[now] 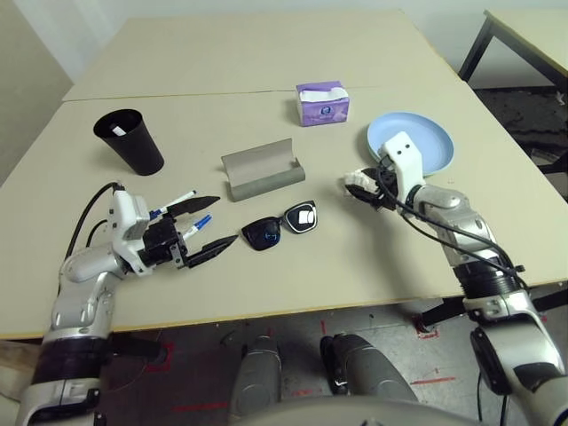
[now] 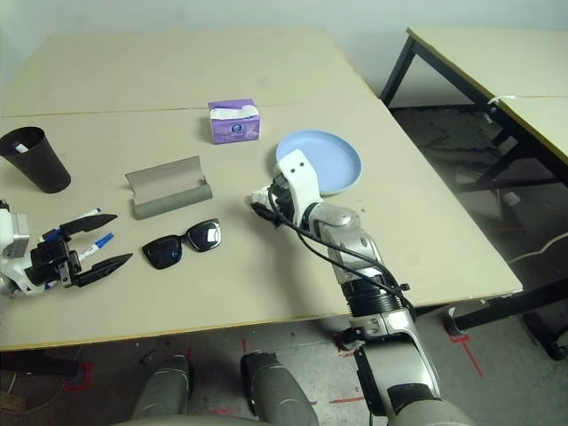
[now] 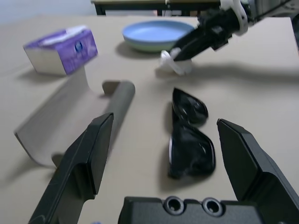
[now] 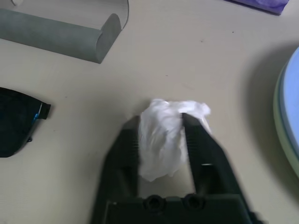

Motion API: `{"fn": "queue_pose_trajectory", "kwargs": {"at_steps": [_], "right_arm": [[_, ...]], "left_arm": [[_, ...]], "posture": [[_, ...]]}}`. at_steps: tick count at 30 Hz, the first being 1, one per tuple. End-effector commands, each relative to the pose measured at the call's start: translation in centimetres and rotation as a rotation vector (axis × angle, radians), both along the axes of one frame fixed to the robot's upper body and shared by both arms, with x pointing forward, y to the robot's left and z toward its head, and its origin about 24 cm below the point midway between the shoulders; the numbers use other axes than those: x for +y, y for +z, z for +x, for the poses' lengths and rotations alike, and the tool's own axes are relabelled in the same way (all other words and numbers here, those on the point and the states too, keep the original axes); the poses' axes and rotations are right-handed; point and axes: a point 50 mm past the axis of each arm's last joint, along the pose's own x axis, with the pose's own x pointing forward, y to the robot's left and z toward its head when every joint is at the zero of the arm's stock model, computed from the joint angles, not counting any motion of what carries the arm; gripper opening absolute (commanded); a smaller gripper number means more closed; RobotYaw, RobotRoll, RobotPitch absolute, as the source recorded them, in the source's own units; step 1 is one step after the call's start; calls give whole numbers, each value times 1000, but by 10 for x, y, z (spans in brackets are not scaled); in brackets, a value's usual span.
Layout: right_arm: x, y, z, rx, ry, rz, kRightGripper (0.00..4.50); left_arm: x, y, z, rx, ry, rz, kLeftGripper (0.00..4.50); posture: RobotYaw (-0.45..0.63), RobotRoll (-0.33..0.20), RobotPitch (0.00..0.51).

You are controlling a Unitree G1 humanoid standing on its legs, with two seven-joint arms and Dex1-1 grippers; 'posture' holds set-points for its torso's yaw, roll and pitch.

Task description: Organize and tidy the items on the table.

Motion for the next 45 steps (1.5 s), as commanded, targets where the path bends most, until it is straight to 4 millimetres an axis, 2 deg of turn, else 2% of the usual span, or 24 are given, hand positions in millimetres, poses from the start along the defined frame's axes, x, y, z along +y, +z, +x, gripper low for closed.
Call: {"fn": "queue_pose_trajectory", "kwargs": {"at_steps": [1, 2, 3, 11, 14, 18, 21, 23, 27, 30, 32, 34, 43, 44, 45], "right_arm": [[-1, 5, 0, -6, 4, 17, 368], [-1, 6, 0, -6, 4, 18, 58], [-1, 6, 0, -6, 4, 19, 20], [-1, 11, 2, -16, -5, 44, 20], [-3, 27, 7, -48, -28, 84, 20], [-11, 68, 20, -130, -70, 147, 20], [-23, 87, 29, -184, -111, 118, 20], [-36, 91, 37, -207, -156, 61, 20], [-67, 80, 51, -223, -261, -123, 20], [-83, 73, 58, -240, -323, -227, 20], [-89, 68, 61, -233, -354, -252, 393], [-89, 65, 63, -234, -360, -247, 949], [-83, 66, 58, -264, -313, -209, 4263], [-84, 69, 56, -269, -304, -197, 4470], [-85, 74, 52, -284, -284, -183, 4470]], "left_arm": [[-3, 7, 1, -46, -2, 0, 4500], [-3, 9, 2, -51, 0, -1, 4500], [-3, 10, 2, -56, 2, -4, 4500], [-3, 5, 0, -29, 5, -10, 4500], [-2, -1, -2, -7, 7, -9, 4500], [0, -6, -5, 22, 17, -17, 4500], [-2, -9, -8, 33, 11, -12, 4500], [-2, -10, -8, 35, 11, -13, 4500], [-3, -11, -8, 51, 6, -10, 4500], [-3, -13, -8, 89, 0, -9, 4500], [-4, -12, -8, 109, 2, -15, 4500], [-3, -12, -9, 117, 4, -13, 4500], [1, -17, -15, 205, 13, 5, 4500], [2, -17, -16, 223, 11, 13, 4500], [4, -16, -16, 253, 14, 19, 4500]], "posture": [[8, 0, 111], [8, 0, 111], [8, 0, 111], [3, 0, 117], [3, 0, 119], [1, 0, 118], [3, 0, 115], [4, 0, 113], [8, 0, 114], [11, 0, 115], [13, 0, 117], [17, 0, 119], [13, 0, 129], [13, 0, 129], [24, 0, 139]]}}
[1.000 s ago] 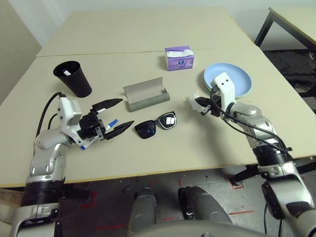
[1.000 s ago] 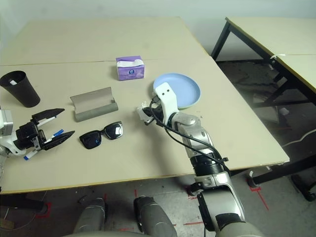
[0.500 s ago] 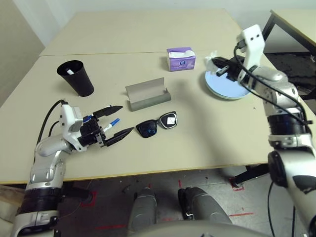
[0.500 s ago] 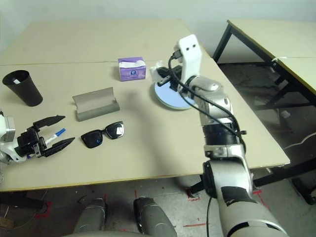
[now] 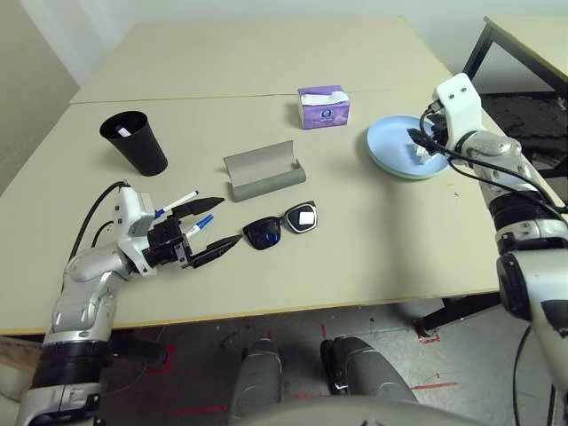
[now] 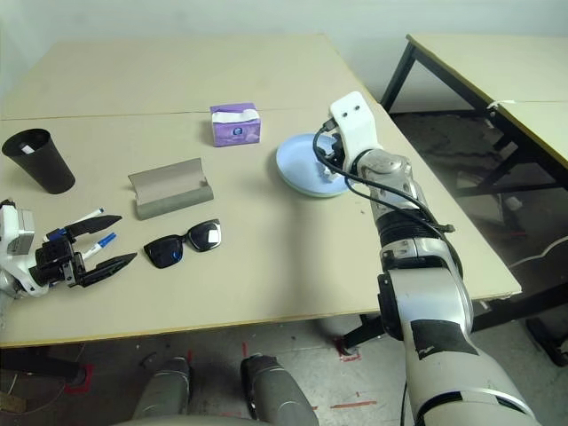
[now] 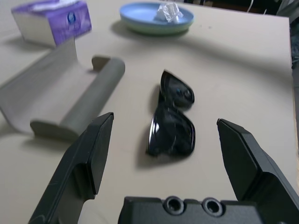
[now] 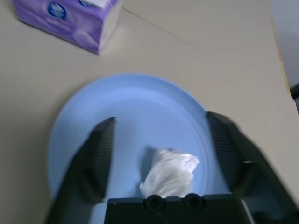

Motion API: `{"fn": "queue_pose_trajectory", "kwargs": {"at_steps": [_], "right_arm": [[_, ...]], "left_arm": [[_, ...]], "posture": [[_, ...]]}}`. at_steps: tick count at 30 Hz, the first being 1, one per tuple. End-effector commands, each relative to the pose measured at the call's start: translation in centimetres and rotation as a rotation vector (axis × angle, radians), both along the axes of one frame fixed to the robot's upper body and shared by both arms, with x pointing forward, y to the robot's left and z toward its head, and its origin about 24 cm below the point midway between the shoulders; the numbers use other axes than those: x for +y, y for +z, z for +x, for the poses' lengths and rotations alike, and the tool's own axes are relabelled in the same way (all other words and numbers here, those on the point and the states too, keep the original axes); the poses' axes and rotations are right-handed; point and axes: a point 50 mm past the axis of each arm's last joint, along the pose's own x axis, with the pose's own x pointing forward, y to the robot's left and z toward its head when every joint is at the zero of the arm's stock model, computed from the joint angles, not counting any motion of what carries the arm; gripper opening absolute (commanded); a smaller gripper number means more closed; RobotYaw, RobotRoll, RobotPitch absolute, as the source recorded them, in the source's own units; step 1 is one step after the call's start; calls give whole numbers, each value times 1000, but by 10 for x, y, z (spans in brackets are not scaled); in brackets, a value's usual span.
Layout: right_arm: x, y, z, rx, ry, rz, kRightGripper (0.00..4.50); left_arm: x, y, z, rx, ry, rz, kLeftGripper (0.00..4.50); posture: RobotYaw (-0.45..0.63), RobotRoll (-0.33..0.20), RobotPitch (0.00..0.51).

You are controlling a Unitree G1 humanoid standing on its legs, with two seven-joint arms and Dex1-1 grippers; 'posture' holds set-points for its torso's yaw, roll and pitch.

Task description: Organize and tidy the items on the table.

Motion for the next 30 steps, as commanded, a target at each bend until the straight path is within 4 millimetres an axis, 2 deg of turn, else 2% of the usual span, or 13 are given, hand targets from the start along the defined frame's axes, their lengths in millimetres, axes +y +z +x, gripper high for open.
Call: {"fn": "queue_pose_trajectory", "kwargs": {"at_steps": [1, 4, 7, 11, 14, 17, 24, 30], "right_arm": [[-4, 12, -13, -33, 63, 28, 4470], [0, 27, -39, -81, 194, -36, 4470], [9, 31, -79, -45, 358, -108, 4470], [32, 27, -131, 84, 594, -286, 4470], [57, 30, -150, 135, 738, -435, 4470], [92, 40, -149, 146, 837, -475, 4470], [173, 55, -121, 276, 909, -422, 4470], [213, 45, -115, 376, 956, -465, 4470]], "left_arm": [[3, 2, -2, 82, -12, 33, 4500], [11, 6, -4, 134, -7, 65, 4500], [19, 8, -6, 164, 2, 92, 4500], [26, 8, -8, 192, 2, 118, 4500], [29, 8, -6, 195, 0, 119, 4500], [29, 7, -1, 189, -2, 112, 4500], [31, 4, 5, 177, 7, 119, 4500], [38, 3, -3, 186, 27, 130, 4500]], "posture": [[24, 0, 139], [15, 0, 150], [0, 0, 160], [-34, 0, 171], [-72, 0, 177], [-84, 0, 176], [-56, 0, 173], [-43, 0, 176]]}}
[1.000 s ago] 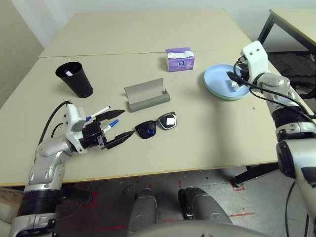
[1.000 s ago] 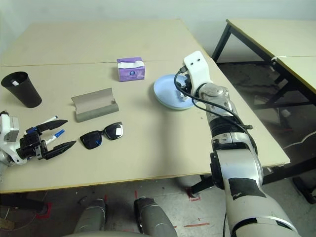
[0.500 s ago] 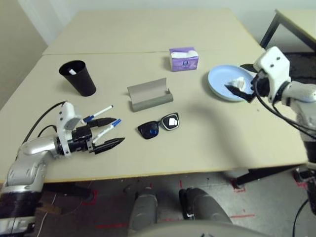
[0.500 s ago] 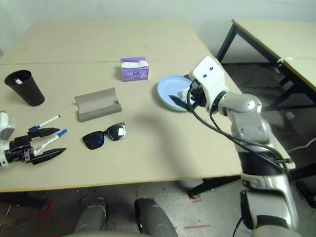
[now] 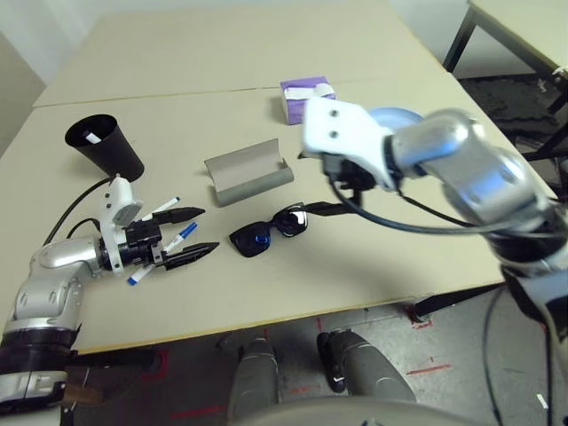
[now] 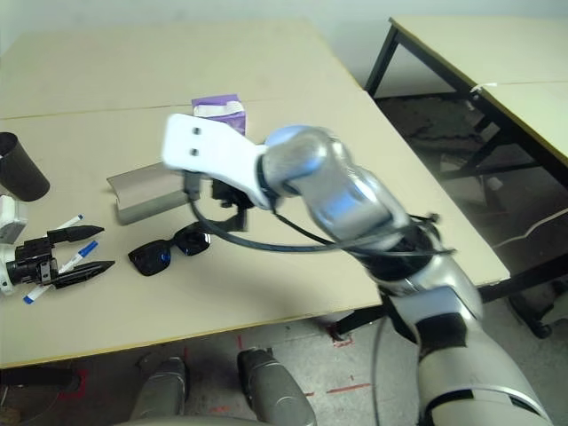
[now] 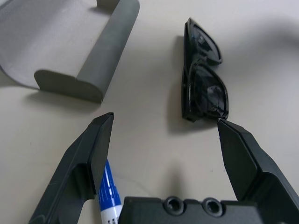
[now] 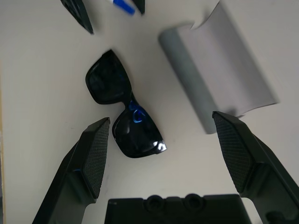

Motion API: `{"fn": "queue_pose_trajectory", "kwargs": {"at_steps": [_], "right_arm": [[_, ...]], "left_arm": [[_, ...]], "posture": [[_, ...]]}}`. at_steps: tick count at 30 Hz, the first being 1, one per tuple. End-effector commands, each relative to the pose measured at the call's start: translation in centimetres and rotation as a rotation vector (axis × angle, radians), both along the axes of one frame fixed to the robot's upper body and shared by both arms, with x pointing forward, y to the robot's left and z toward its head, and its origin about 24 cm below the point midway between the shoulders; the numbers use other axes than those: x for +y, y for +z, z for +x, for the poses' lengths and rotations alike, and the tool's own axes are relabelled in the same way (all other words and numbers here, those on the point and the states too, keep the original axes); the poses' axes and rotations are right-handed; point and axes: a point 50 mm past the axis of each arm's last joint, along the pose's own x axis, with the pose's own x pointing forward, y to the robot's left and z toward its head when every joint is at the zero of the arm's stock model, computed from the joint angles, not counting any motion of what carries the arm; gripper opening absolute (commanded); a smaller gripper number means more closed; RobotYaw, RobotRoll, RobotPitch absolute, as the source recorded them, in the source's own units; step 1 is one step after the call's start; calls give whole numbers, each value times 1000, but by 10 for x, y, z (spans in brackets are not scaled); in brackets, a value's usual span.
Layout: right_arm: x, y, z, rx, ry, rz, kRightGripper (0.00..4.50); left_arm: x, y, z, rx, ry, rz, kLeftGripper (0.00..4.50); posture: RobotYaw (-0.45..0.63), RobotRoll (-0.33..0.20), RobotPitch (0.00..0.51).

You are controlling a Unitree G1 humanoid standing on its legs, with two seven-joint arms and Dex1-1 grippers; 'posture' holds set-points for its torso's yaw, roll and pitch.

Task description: Organize and tidy the items on the table.

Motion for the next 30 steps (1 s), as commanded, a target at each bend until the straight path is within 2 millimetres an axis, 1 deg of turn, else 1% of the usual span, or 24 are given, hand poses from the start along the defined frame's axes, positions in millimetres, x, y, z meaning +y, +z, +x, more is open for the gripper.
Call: {"fn": "queue_pose_trajectory", "kwargs": {"at_steps": [1, 4, 9, 14, 18, 23, 26, 30], "right_arm": [[22, -10, 0, 47, 20, -58, 4470], [39, -22, -5, 111, 53, -109, 4470], [49, -36, -11, 160, 85, -174, 4470], [64, -47, -9, 140, 109, -192, 4470], [76, -49, -2, 81, 115, -182, 4470], [85, -46, 9, -21, 132, -173, 4470], [86, -44, 13, -62, 144, -175, 4470], [81, -47, 17, -86, 166, -213, 4470]], "left_arm": [[7, -4, -8, 20, 16, 13, 4500], [10, -3, -14, 24, 20, 14, 4500], [13, 4, -21, 10, -15, -1, 4500], [18, 9, -31, -12, -73, 17, 4500], [20, 9, -32, -33, -68, 22, 4500], [15, 6, -35, -41, -70, 10, 4500], [12, 4, -37, -43, -69, 3, 4500], [11, 3, -39, -48, -58, 0, 4500]], "posture": [[-40, 0, 177], [-32, 0, 177], [-32, 0, 172], [-18, 0, 160], [-6, 0, 157], [2, 0, 151], [6, 0, 146], [9, 0, 143]]}}
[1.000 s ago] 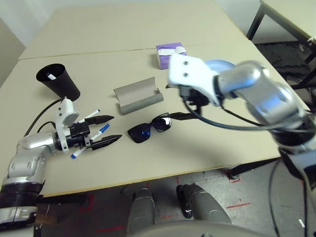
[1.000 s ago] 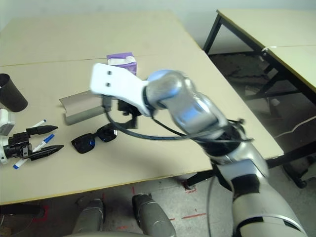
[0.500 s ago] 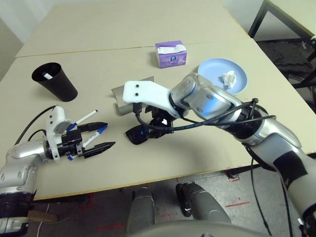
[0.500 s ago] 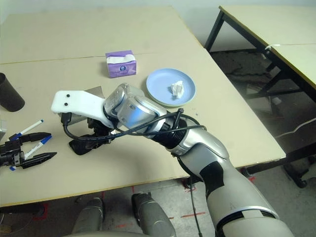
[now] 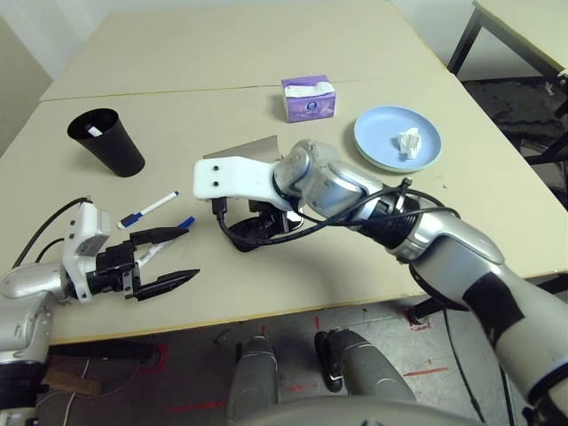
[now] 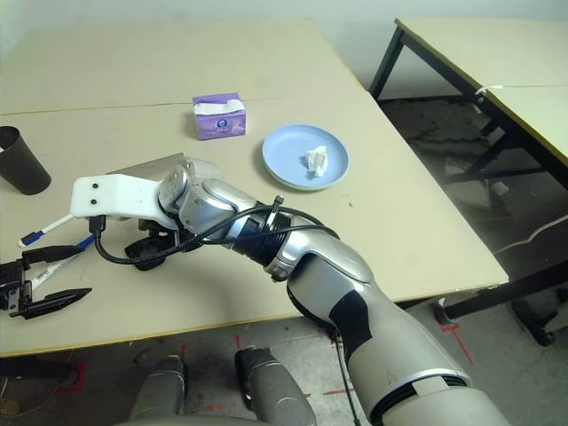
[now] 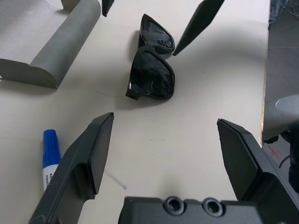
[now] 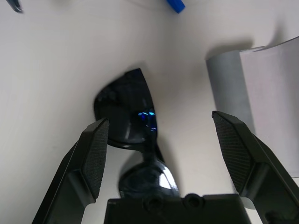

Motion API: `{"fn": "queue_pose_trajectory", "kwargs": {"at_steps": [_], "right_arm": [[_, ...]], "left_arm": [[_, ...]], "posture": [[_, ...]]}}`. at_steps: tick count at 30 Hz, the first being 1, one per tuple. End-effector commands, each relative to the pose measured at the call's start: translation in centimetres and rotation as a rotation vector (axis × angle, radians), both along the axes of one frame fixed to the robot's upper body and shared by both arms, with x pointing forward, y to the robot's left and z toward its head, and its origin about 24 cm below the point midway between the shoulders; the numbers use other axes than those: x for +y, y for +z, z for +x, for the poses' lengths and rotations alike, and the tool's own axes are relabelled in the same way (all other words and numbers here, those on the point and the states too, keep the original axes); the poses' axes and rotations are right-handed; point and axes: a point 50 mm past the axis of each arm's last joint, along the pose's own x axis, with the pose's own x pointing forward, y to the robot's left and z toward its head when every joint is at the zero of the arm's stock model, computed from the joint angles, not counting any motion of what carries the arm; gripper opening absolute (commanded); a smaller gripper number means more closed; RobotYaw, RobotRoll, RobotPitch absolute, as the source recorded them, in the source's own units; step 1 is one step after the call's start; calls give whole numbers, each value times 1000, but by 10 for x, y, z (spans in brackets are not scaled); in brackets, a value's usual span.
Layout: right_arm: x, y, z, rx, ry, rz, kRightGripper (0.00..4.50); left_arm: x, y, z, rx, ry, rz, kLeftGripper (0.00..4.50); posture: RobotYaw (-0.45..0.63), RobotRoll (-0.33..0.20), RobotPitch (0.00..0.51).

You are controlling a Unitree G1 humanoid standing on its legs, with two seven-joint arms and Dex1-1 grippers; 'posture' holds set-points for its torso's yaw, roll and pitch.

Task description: Organize and tidy the items on the table.

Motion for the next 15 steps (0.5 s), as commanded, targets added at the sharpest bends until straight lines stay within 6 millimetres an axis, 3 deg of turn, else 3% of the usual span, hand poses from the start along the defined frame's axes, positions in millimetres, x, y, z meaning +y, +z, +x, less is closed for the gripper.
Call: {"fn": "queue_pose_trajectory", "kwargs": {"at_steps": [1, 15], "right_arm": [[-2, 1, 2, -23, 30, -32, 4470], [-7, -22, -6, 21, 65, -111, 4470]], "left_arm": [[0, 1, -3, -14, 11, 3, 4500], [0, 1, -2, -19, 13, 6, 4500]], "posture": [[10, 0, 144], [19, 0, 153]]}}
